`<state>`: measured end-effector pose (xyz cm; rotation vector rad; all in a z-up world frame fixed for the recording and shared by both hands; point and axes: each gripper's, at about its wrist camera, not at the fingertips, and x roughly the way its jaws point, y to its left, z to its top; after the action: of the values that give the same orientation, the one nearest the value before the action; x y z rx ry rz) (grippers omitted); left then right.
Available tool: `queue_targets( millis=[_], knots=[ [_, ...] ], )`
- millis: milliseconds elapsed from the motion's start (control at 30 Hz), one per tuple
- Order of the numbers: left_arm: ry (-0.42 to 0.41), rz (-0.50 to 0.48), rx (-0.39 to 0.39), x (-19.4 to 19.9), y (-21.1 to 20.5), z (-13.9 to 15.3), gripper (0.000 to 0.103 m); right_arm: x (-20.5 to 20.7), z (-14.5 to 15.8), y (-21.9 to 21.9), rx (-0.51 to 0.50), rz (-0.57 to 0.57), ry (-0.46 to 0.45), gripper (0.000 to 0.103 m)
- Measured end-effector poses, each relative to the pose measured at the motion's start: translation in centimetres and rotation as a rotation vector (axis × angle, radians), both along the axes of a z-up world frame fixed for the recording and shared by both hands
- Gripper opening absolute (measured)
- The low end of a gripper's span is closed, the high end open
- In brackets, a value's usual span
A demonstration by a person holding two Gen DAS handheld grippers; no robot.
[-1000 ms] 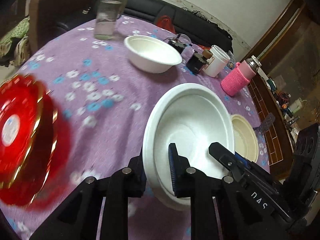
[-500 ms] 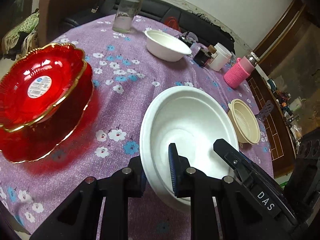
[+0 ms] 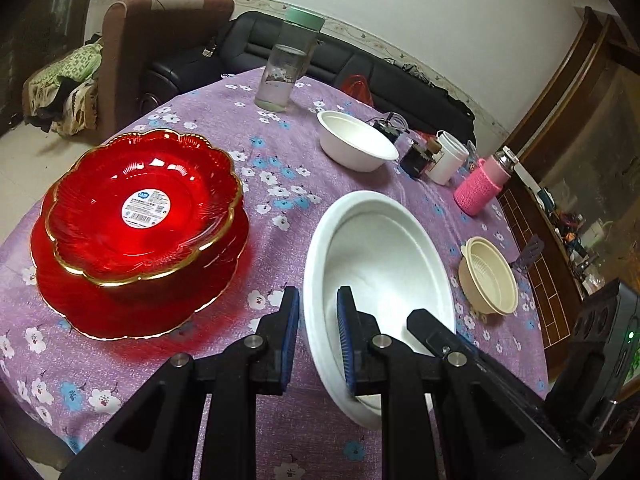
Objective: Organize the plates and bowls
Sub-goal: 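Lift the white paper plate with the right gripper and carry it to the red plate stack, then lower the white paper plate onto the red plate stack and open the right gripper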
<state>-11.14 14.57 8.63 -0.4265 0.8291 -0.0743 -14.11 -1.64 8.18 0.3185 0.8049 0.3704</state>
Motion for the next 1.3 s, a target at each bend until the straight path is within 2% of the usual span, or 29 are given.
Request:
queue_targets(
  millis=[167, 333, 667, 867, 967, 1100, 1200, 1300],
  knots=[
    [-0.024, 0.003, -0.009, -0.3, 0.6, 0.2, 0.017, -0.2, 0.5, 0.7, -0.022, 0.005, -0.020, 0.024],
    [-0.036, 0.037, -0.029, -0.1, 3.0, 0.6, 0.017, 0.9, 1.3, 2.9, -0.045, 0.035, -0.024, 0.024],
    [-0.061, 0.230, -0.039, 0.1, 11.4, 1.5, 0.017, 4.6, 2.1, 12.1, -0.049, 0.203, -0.013, 0.024],
    [0.004, 0.309, -0.050, 1.4, 15.0, -0.5, 0.017, 6.4, 0.6, 16.7, -0.081, 0.271, 0.007, 0.024],
    [0.045, 0.320, -0.068, 2.1, 16.2, -1.9, 0.017, 7.0, 0.0, 17.7, -0.106, 0.291, 0.002, 0.024],
    [0.066, 0.321, -0.051, 2.8, 16.2, -2.7, 0.017, 7.8, -0.6, 18.3, -0.121, 0.296, -0.007, 0.024],
    [0.054, 0.307, -0.050, 2.9, 16.0, -2.4, 0.028, 8.1, -0.8, 18.7, -0.148, 0.297, -0.019, 0.024],
    [0.020, 0.300, -0.059, 2.4, 15.8, -1.7, 0.045, 8.1, -0.7, 19.0, -0.163, 0.297, -0.030, 0.024]
  ],
)
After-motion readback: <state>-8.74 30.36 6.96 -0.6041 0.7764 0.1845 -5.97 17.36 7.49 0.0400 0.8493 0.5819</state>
